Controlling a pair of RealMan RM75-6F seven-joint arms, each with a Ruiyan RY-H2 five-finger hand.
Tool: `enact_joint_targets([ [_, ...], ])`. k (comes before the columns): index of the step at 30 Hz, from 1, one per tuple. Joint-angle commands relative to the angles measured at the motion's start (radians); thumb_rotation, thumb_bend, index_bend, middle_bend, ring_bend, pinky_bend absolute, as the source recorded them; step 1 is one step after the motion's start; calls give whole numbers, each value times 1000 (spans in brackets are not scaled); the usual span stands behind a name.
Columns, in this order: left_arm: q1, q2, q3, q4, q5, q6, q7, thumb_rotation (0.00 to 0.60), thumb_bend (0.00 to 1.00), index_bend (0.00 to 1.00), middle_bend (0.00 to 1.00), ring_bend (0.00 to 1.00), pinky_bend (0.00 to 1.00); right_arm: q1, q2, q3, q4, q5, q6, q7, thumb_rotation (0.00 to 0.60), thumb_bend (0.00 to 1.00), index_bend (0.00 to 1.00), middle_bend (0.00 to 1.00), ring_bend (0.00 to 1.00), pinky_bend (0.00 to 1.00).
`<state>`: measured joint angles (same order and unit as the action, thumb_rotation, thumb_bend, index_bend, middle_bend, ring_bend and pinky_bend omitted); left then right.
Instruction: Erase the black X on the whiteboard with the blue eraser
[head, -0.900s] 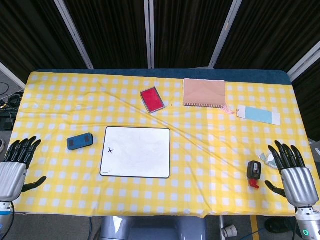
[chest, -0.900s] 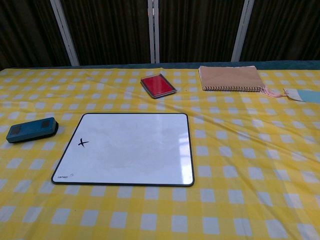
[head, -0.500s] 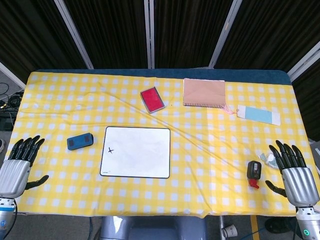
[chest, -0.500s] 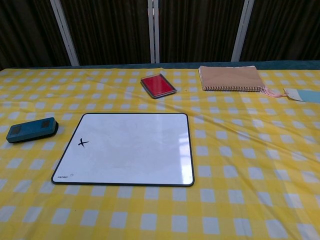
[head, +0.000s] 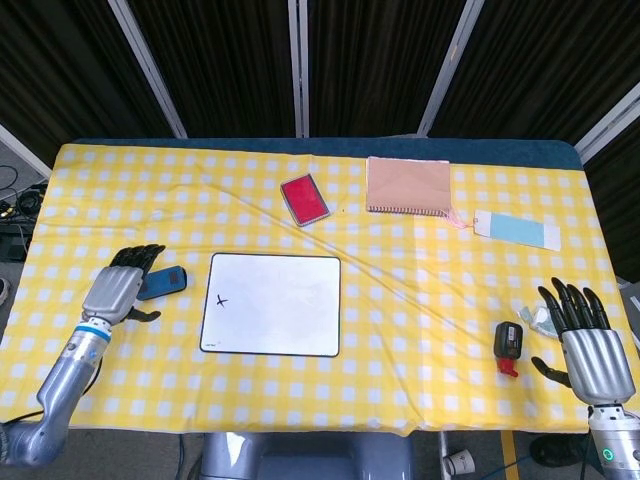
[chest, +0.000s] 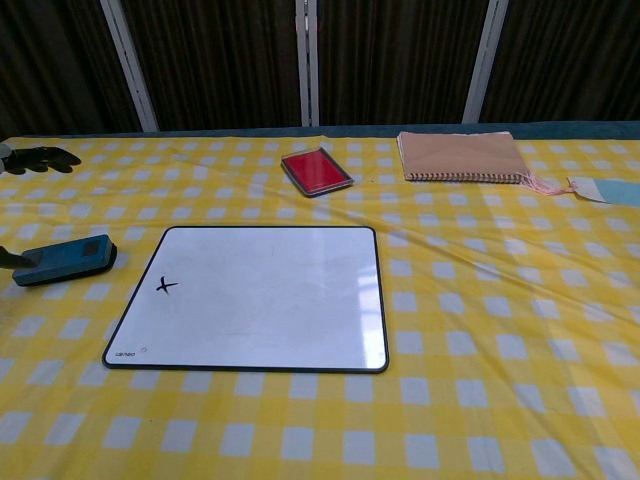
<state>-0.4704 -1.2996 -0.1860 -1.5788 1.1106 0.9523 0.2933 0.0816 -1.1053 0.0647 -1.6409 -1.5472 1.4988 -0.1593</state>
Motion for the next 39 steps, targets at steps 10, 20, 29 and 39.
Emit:
enact_joint_targets([
  [10,-109,-127,9,241,-125,-120,34,600,108,202,194,190,288,3,-8,7,23,42,-20,-7,600,0,0,0,0,0],
  [20,-127,-189,30,381,-73,-152,-62,600,108,277,254,242,356,-1,-11,4,23,48,-16,-19,600,0,0,0,0,0],
  [29,-128,-219,35,435,-72,-139,-83,600,122,384,346,321,464,0,-11,6,28,55,-21,-12,600,0,0,0,0,0],
  [39,-124,-187,29,368,-70,-118,-94,600,162,487,436,399,548,3,-11,6,29,59,-26,-8,600,0,0,0,0,0],
])
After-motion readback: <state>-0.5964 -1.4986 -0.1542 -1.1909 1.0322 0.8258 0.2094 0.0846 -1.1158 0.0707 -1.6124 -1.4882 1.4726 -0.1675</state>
